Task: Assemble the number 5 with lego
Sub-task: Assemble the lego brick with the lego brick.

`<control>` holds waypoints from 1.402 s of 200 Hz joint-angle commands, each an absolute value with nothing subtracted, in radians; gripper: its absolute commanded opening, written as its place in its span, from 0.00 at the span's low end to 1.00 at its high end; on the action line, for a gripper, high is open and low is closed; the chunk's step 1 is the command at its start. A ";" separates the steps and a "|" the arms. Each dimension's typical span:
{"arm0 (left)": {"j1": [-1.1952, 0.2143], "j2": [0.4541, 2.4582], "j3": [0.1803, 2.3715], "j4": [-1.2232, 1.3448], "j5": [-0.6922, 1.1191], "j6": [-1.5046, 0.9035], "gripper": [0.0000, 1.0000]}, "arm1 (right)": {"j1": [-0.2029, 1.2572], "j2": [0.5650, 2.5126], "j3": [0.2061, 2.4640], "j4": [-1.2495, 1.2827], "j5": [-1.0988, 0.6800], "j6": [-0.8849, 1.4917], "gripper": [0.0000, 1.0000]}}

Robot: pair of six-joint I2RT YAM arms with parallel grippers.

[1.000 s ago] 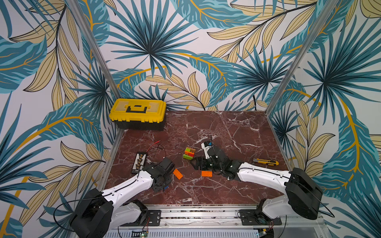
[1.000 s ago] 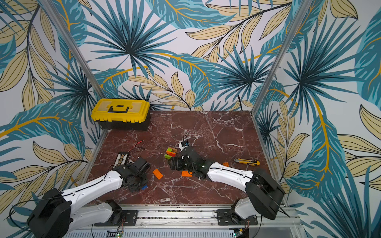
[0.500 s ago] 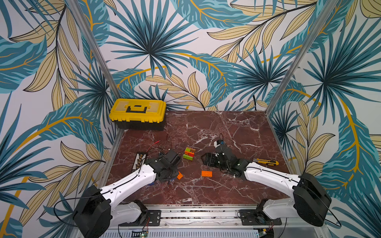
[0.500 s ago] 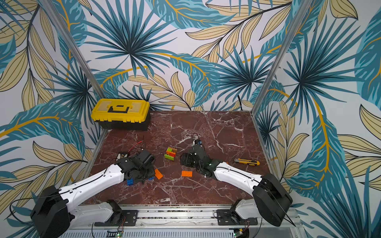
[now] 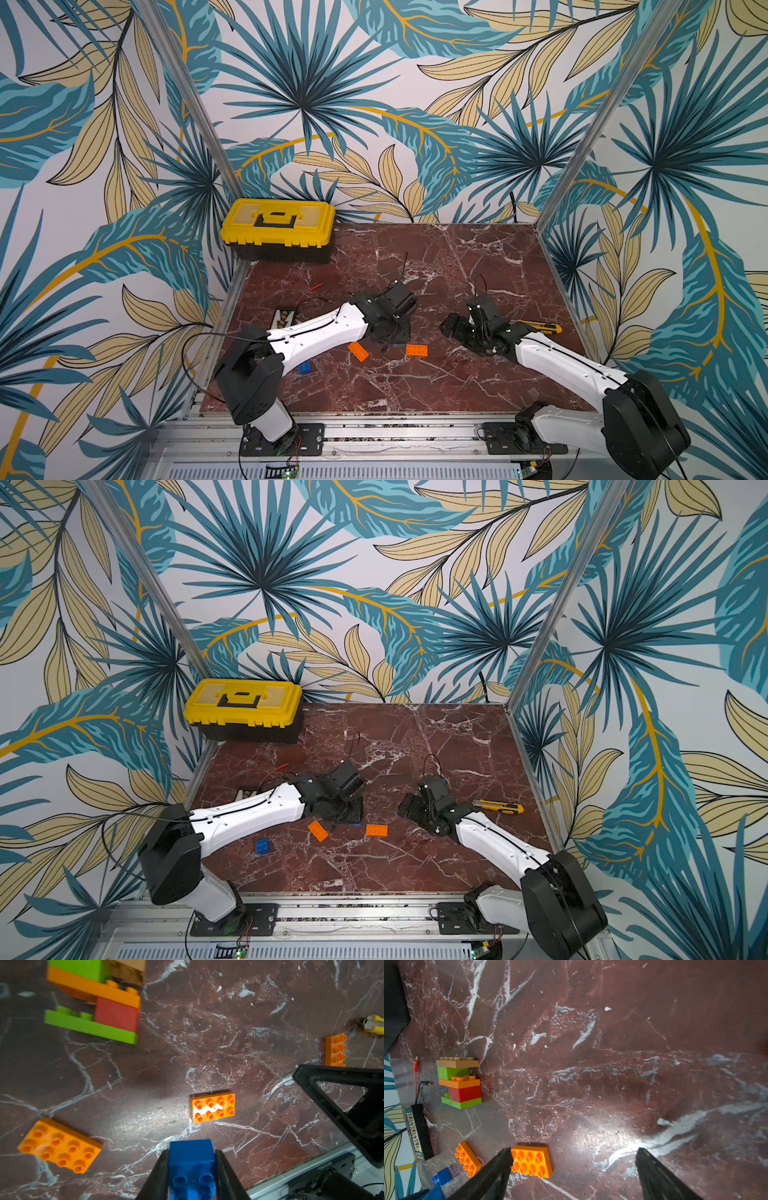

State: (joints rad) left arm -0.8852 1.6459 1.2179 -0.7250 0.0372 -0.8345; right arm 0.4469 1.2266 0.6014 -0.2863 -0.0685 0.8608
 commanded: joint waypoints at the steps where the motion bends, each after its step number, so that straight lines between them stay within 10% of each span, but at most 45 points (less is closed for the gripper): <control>1: -0.914 1.718 1.324 -0.728 0.071 -0.776 0.25 | 0.430 1.197 0.568 -0.339 -0.097 0.840 0.98; 280: -0.994 2.001 1.544 -0.829 0.001 -0.899 0.26 | 0.396 1.196 0.497 -0.260 -0.187 0.961 0.99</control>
State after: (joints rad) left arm -0.9848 1.9945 1.4937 -0.8165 0.0246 -0.8715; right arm 0.3981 1.1858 0.5152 -0.2600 -0.1814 0.9447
